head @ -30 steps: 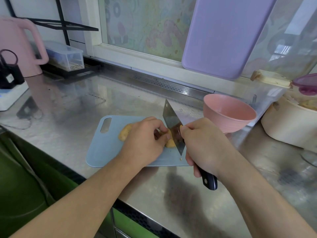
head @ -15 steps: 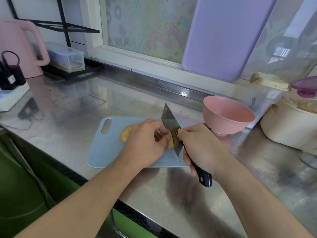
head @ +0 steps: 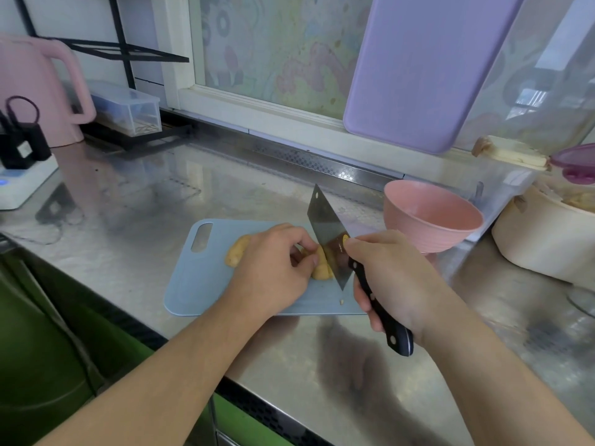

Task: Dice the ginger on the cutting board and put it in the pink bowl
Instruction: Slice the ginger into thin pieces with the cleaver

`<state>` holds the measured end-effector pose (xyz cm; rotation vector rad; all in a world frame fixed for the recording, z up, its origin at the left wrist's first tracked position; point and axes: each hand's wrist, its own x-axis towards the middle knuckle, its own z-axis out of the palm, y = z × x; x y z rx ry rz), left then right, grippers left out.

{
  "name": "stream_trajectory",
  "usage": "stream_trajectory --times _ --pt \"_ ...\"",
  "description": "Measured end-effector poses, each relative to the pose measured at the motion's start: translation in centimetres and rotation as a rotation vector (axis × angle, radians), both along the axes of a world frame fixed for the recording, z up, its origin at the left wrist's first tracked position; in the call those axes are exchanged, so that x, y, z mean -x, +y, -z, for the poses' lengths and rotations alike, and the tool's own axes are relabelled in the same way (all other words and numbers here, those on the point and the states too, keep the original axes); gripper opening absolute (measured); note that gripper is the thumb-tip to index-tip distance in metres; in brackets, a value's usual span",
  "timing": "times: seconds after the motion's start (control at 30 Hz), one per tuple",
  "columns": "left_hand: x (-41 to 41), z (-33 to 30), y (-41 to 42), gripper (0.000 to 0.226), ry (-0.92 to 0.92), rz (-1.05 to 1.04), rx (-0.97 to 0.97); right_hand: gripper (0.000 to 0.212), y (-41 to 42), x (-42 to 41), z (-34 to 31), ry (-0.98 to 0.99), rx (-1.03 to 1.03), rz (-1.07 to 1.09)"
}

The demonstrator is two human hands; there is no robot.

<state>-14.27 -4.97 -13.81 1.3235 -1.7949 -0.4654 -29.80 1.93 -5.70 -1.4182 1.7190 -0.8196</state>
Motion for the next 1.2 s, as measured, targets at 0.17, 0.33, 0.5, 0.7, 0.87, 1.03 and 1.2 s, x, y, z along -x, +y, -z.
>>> stream_trajectory --times 0.17,0.33,0.5,0.7,0.87,1.03,1.2 --pt "0.0 0.0 0.0 0.006 -0.001 -0.004 -0.001 0.035 0.4 0.6 -0.6 -0.011 0.037 0.010" --pt "0.1 -0.2 0.0 0.006 -0.004 -0.013 -0.004 0.035 0.4 0.3 -0.6 -0.032 0.036 -0.002" --pt "-0.1 0.0 -0.1 0.014 -0.001 -0.009 0.018 0.033 0.3 -0.1 -0.4 -0.026 0.019 -0.009" --pt "-0.1 -0.1 0.0 0.014 -0.003 -0.012 0.025 0.034 0.3 -0.4 -0.4 -0.015 0.029 -0.002" --pt "-0.1 0.0 -0.1 0.014 0.004 -0.006 0.030 0.035 0.1 -0.5 -0.3 0.005 0.024 -0.006" --pt "0.0 0.0 0.0 0.015 0.007 -0.010 0.037 0.031 -0.4 -0.6 -0.4 0.029 0.009 -0.004" --pt "0.0 -0.1 0.0 0.015 0.001 -0.016 0.045 0.032 -1.0 -0.8 -0.4 0.039 -0.008 -0.005"
